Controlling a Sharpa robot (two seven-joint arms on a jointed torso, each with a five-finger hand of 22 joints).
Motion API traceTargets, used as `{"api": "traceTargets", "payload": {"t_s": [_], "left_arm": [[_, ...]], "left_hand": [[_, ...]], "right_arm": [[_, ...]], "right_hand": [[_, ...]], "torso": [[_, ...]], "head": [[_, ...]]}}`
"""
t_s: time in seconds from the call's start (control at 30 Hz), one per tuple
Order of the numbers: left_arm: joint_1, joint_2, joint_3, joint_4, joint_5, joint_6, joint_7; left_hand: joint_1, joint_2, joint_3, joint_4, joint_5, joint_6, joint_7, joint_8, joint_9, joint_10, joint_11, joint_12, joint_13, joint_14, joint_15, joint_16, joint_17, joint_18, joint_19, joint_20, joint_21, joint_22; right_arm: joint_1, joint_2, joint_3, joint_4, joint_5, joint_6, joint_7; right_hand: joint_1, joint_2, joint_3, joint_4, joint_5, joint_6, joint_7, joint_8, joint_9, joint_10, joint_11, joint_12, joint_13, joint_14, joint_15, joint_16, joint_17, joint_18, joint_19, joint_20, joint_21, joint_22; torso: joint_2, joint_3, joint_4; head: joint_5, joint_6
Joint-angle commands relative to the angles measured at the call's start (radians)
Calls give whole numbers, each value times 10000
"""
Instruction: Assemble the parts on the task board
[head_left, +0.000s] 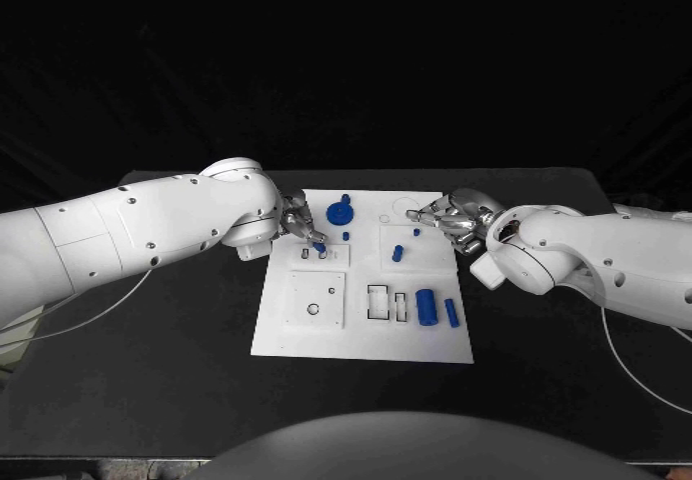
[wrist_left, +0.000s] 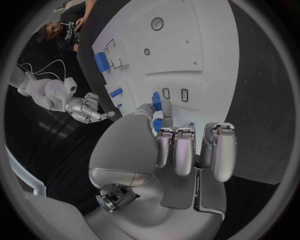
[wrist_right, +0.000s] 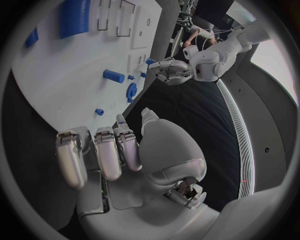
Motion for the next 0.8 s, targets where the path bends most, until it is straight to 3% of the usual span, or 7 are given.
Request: {"api": "traceTargets", "payload": {"t_s": [0.03, 0.43, 0.5, 0.6, 0.8], "left_arm": [[3, -107, 0, 365, -341, -855, -284], [-20, -191, -22, 719, -968, -1244, -619], [-43, -174, -66, 703, -1113, -1302, -664], [-60, -185, -219, 738, -1403, -1487, -716], [-72, -185, -334, 813, -1932, -1651, -849]], "left_hand": [[119, -74, 114, -26, 57, -10, -52, -14, 14, 1040, -30, 25, 2628, 1040, -52, 26, 2630, -75, 1016, -67, 24, 2635], [178, -98, 192, -30, 74, 3, -51, -24, 10, 1040, -32, 25, 2628, 1040, -54, 26, 2630, -75, 1016, -66, 24, 2635], [178, -98, 194, -29, 74, 2, -50, -25, 9, 1040, -32, 25, 2628, 1040, -54, 26, 2630, -75, 1016, -66, 24, 2635], [177, -98, 197, -26, 74, 3, -49, -25, 9, 1040, -32, 25, 2628, 1040, -54, 26, 2630, -75, 1016, -66, 24, 2635], [169, -96, 207, -16, 73, 10, -45, -25, 9, 1040, -29, 25, 2628, 1040, -54, 26, 2630, -75, 1016, -66, 24, 2635]], "right_arm": [[-8, -9, -1, 4, -49, 99, 62], [-10, -11, -1, 23, -49, 100, 61], [-10, -12, -1, 23, -49, 97, 61], [-11, -6, -1, 21, -49, 97, 64], [-12, 5, -1, 16, -49, 107, 69]], "right_hand": [[100, 3, -26, -10, 68, -44, 397, 47, 17, 1065, 56, -3, 2604, 1062, 48, 41, 2632, -66, 1047, 68, 45, 2628], [100, 3, -26, -10, 68, -44, 397, 47, 17, 1065, 56, -3, 2604, 1062, 48, 41, 2632, -66, 1047, 68, 45, 2628], [100, 3, -26, -10, 68, -44, 397, 47, 17, 1065, 56, -3, 2604, 1062, 48, 41, 2632, -66, 1047, 68, 45, 2628], [100, 3, -26, -10, 68, -44, 397, 47, 17, 1065, 56, -3, 2604, 1062, 48, 41, 2632, -66, 1047, 68, 45, 2628], [100, 3, -26, -10, 68, -44, 397, 47, 17, 1065, 56, -3, 2604, 1062, 48, 41, 2632, -66, 1047, 68, 45, 2628]], "torso": [[7, 1, 3], [-2, -1, -1], [0, 1, 5], [-4, 1, -1], [2, -2, -2]], "head": [[0, 1], [38, 1], [57, 1], [47, 1], [62, 1]]}}
